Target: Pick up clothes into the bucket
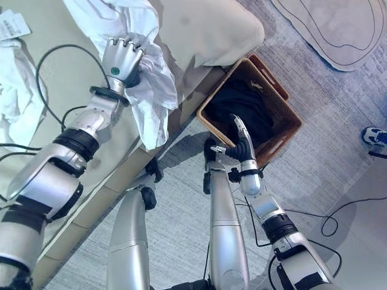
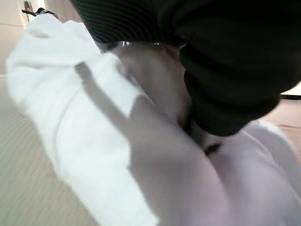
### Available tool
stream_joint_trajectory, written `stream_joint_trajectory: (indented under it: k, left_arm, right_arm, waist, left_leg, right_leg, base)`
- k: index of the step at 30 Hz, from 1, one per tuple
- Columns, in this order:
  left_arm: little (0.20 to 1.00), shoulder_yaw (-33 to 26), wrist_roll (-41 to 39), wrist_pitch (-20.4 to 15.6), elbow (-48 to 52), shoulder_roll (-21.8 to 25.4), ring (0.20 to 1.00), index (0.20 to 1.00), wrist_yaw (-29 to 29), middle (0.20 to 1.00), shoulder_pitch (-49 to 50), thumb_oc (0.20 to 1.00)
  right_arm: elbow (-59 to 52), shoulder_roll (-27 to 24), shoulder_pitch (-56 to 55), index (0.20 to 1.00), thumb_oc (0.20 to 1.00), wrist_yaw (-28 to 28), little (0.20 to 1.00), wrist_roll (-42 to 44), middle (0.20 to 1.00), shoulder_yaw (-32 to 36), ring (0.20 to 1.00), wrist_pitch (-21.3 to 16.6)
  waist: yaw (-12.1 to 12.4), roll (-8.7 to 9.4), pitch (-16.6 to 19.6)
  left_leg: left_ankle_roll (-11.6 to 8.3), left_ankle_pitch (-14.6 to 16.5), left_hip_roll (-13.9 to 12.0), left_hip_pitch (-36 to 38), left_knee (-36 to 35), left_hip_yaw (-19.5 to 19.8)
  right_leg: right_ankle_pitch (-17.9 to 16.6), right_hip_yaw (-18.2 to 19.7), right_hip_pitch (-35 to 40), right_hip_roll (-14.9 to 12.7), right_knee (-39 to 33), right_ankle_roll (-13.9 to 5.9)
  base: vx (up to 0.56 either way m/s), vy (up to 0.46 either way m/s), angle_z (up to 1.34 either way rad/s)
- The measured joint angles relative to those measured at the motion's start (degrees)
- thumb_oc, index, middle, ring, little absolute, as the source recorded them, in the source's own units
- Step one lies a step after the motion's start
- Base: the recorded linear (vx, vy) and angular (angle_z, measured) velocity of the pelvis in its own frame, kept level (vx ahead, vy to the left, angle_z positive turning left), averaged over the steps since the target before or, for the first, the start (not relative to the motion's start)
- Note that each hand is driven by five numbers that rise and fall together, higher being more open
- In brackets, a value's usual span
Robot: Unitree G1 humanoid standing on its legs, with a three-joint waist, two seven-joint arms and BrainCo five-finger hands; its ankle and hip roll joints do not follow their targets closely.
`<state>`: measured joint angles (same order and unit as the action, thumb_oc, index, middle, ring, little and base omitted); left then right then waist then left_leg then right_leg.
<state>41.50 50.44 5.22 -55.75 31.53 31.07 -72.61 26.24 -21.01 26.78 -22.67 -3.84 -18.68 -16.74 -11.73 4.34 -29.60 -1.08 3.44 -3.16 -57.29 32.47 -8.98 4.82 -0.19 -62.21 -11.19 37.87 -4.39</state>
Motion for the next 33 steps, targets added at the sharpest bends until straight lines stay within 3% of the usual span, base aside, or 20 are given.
stream_joint_trajectory:
  k: [8, 15, 16, 23, 25, 27, 33]
  left_arm:
    - [0.200, -3.33, -2.01, -2.24, 4.21, 0.87, 0.200, 0.200, -0.70, 0.200, 6.85, 0.200]
    - [0.200, -13.89, -4.60, -4.59, 17.51, 0.95, 0.200, 0.200, -1.01, 0.200, 25.53, 0.200]
    - [0.200, -18.31, -6.38, -5.56, 23.59, 0.96, 0.200, 0.200, -1.97, 0.200, 31.10, 0.200]
    - [0.200, -25.38, -13.11, -13.07, 42.84, 2.66, 0.200, 0.200, -5.28, 0.200, 46.71, 0.200]
    - [0.200, -27.24, -15.32, -14.84, 47.23, 2.20, 0.200, 0.200, -7.06, 0.200, 49.48, 0.200]
    - [0.200, -27.01, -16.43, -16.32, 48.46, 2.28, 0.200, 0.200, -7.85, 0.200, 51.53, 0.200]
    - [0.200, -27.21, -25.96, -20.72, 55.91, 5.26, 0.200, 0.200, -18.13, 0.200, 56.65, 0.200]
  right_arm:
    - [0.35, 0.25, 0.00, 1.000, 1.000, -0.03, 1.000, 0.00, 1.000, 0.05, 1.000, 0.00]
    - [0.74, 0.39, -0.33, 1.000, 1.000, -0.35, 1.000, -0.12, 1.000, 1.15, 1.000, 0.39]
    - [0.75, 0.43, 0.27, 1.000, 1.000, -0.35, 1.000, -0.32, 1.000, 2.46, 1.000, 1.21]
    - [0.50, -1.46, -1.30, 1.000, 1.000, -0.25, 1.000, -4.31, 1.000, 4.87, 1.000, 2.93]
    - [0.87, -2.33, -0.99, 1.000, 1.000, 1.18, 1.000, -5.53, 1.000, 3.96, 1.000, 3.71]
    - [0.89, -2.41, -1.09, 1.000, 1.000, 1.92, 1.000, -5.71, 1.000, 3.48, 1.000, 3.68]
    - [-3.22, -2.49, -0.31, 1.000, 1.000, 13.85, 1.000, 3.28, 1.000, -0.35, 1.000, 3.20]
  waist:
    - [0.46, -0.22, 0.07]
    - [3.59, -0.86, 0.17]
    - [4.16, -1.06, -0.01]
    - [8.10, -2.89, 2.35]
    - [9.21, -3.23, 2.42]
    - [9.58, -3.68, 5.13]
    - [9.80, -4.24, 9.11]
  left_leg:
    - [0.06, -0.47, 0.41, 3.88, -2.22, -0.16]
    - [-0.24, -1.69, 1.08, 13.47, -8.22, 0.18]
    - [-0.05, -2.31, 1.42, 16.31, -10.33, 0.29]
    - [-0.64, -4.89, 2.04, 28.96, -18.78, 2.98]
    - [-0.86, -5.66, 1.91, 33.02, -21.15, 3.63]
    - [-1.08, -5.72, 1.91, 34.00, -22.34, 4.63]
    - [-1.14, -6.60, 1.34, 42.14, -27.30, 5.90]
  right_leg:
    - [-0.38, -0.21, 3.52, -0.29, -1.25, 0.06]
    - [-0.09, -1.41, 12.39, -0.83, -4.27, 0.24]
    - [-0.10, -1.94, 15.03, -1.10, -5.37, 0.25]
    - [0.42, -5.55, 28.30, -1.23, -11.22, -0.22]
    - [0.34, -6.83, 32.68, -1.06, -12.98, -0.25]
    - [0.64, -7.85, 34.21, -1.00, -14.21, -0.36]
    - [-0.67, -10.04, 44.29, 0.39, -21.30, -0.83]
  base:
    - [-0.01, -0.002, 0.01]
    - [0.06, -0.013, 0.06]
    - [0.09, -0.013, 0.12]
    - [0.09, -0.036, 0.18]
    - [0.10, -0.046, 0.16]
    - [0.09, -0.031, 0.20]
    - [0.09, -0.014, 0.08]
